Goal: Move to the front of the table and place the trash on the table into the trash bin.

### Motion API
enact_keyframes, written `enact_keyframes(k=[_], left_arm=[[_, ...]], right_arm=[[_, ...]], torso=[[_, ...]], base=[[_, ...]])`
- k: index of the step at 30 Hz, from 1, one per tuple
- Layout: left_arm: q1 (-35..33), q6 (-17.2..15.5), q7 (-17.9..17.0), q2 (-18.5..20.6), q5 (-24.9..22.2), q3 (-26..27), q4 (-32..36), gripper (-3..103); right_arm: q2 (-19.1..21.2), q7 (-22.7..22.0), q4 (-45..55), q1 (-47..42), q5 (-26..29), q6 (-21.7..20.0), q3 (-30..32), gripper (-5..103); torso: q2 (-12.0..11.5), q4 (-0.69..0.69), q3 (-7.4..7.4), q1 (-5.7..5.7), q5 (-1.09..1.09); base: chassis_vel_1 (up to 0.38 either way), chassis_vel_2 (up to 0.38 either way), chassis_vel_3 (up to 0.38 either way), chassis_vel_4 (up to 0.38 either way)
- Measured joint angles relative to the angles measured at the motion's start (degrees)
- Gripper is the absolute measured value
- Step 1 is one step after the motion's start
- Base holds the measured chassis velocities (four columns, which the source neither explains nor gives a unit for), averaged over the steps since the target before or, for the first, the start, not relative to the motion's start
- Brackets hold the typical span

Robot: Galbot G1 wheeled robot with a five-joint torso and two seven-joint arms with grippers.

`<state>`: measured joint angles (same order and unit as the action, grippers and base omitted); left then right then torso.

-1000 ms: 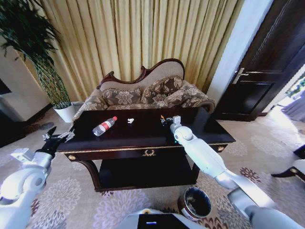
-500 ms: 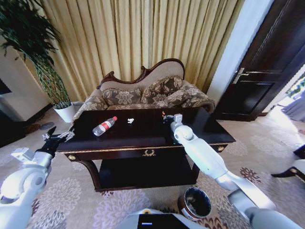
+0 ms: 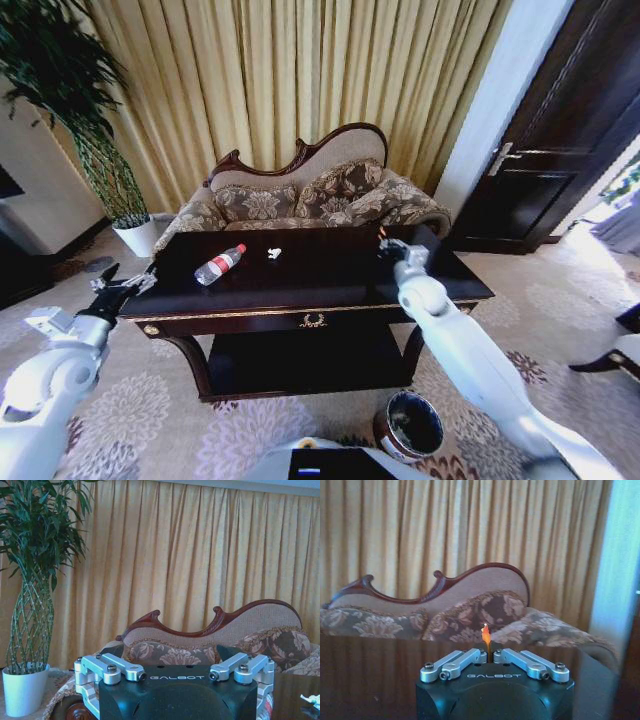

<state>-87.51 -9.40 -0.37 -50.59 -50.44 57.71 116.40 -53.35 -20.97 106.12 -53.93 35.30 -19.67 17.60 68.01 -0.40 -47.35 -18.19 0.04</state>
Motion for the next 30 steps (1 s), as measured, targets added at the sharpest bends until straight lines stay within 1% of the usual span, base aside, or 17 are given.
enact_keyframes(k=[2, 5, 13, 19, 23, 30], left_arm=[[0.0, 0.0, 0.2, -0.2, 0.1, -0.2, 0.1, 100], [0.1, 0.0, 0.6, -0.3, 0.1, -0.2, 0.2, 100], [-0.2, 0.0, 1.4, 0.1, -0.1, 0.2, 0.3, 100], [0.0, 0.0, 1.5, 0.3, -0.6, 0.4, 0.2, 100], [0.3, 0.0, 1.5, 0.3, -0.7, 0.1, 0.3, 100], [0.2, -0.1, 1.5, 0.1, -0.5, 0.1, 0.5, 100]], right_arm=[[0.6, -0.4, 2.1, -3.3, -1.2, -0.1, 3.5, 1], [0.7, -1.3, 3.4, -4.5, -1.3, 0.0, 4.8, 1], [0.8, -1.9, 5.5, -4.6, 0.3, 0.6, 4.6, 1], [0.7, -1.9, 5.8, -5.3, 0.7, 1.0, 4.6, 1], [0.6, -1.8, 5.9, -5.8, 0.7, 1.3, 5.0, 1], [0.2, -1.7, 5.7, -6.1, 0.4, 2.0, 5.2, 1]], torso=[[0.0, -0.02, 0.01, 0.0, -0.02], [0.0, 0.0, 0.0, 0.01, -0.01], [0.0, 0.02, 0.0, 0.0, -0.02], [0.0, 0.0, 0.0, -0.01, -0.02], [0.0, -0.01, -0.01, -0.01, -0.02], [0.0, 0.01, 0.0, 0.0, -0.02]], base=[[0.0, 0.0, 0.0, 0.0], [0.0, 0.0, 0.0, 0.0], [0.0, 0.0, 0.0, 0.0], [0.065, -0.06, -0.088, 0.076], [0.166, -0.156, -0.157, 0.157], [0.251, -0.243, -0.231, 0.262]])
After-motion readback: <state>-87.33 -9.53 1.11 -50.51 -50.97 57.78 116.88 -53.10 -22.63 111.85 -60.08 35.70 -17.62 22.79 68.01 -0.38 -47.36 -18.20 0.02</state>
